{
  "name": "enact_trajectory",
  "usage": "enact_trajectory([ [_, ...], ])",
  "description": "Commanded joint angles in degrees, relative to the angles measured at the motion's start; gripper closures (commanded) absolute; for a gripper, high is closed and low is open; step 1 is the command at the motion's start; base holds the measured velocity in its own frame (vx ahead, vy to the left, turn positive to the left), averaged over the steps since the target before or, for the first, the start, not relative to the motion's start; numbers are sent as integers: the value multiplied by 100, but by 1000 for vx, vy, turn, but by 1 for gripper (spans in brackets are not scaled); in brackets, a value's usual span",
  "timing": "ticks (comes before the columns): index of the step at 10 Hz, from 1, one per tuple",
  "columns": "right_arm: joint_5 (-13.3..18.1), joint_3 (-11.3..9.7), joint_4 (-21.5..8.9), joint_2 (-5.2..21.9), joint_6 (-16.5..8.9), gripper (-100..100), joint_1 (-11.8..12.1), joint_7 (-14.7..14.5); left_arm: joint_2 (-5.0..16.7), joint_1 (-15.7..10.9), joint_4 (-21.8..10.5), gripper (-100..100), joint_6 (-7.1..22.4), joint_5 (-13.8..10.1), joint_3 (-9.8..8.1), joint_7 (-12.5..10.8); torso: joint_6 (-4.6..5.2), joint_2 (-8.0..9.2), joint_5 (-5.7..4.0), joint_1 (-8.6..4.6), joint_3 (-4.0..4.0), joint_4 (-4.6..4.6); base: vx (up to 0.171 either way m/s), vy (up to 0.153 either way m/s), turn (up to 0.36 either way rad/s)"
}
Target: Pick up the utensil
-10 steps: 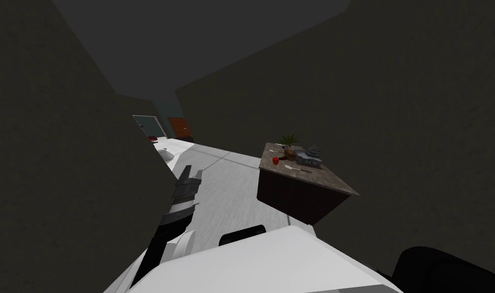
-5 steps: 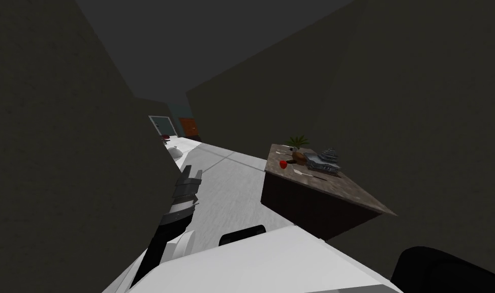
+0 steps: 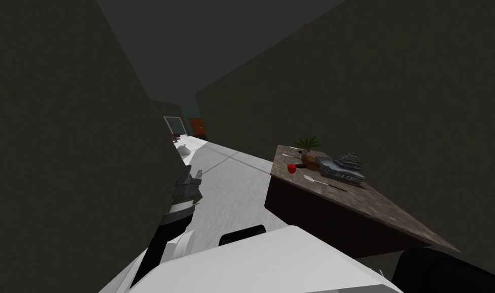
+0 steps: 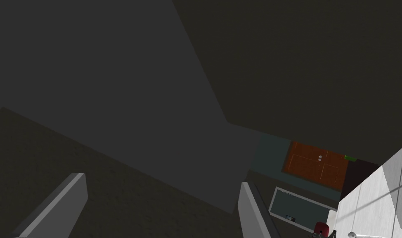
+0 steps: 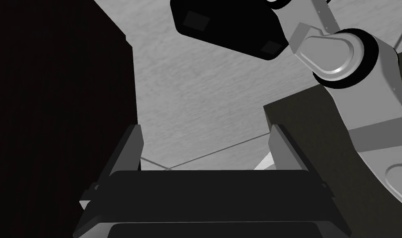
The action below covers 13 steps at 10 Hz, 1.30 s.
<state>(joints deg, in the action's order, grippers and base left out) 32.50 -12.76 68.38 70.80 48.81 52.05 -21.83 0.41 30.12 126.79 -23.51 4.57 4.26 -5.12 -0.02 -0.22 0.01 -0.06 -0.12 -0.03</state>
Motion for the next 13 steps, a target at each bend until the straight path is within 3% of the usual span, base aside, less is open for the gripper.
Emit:
enact_trajectory([
  [1,83,-44,-276,82,54,-100,-38,-29,0,0,0,0,0,0,0,0,0,0,0,0,0,0,70,-18,91],
  [2,204,-75,-430,294,98,-100,-16,-45,0,1,0,0,0,0,-1,0,6,4,-1,-1,2,1,81,-27,172],
  [3,204,-75,-536,294,98,-100,-16,-45,0,0,0,0,0,0,0,0,0,0,-1,-5,0,0,69,-23,100],
  [4,317,-106,-751,489,137,-100,0,-55,0,1,0,0,0,0,-1,0,6,4,-2,-3,2,1,78,-13,165],
  [5,317,-106,-780,489,137,-100,0,-55,0,0,0,0,0,0,0,0,1,1,-1,0,0,0,63,-19,95],
  [10,602,-182,-1396,992,225,-100,8,-60,0,1,0,0,0,0,-1,0,7,10,-5,-12,5,2,67,-48,129],
  [13,798,-223,-1851,1359,263,-100,-58,-35,1,1,0,0,0,0,-2,0,0,-24,-11,-43,-14,-6,134,-135,229],
])
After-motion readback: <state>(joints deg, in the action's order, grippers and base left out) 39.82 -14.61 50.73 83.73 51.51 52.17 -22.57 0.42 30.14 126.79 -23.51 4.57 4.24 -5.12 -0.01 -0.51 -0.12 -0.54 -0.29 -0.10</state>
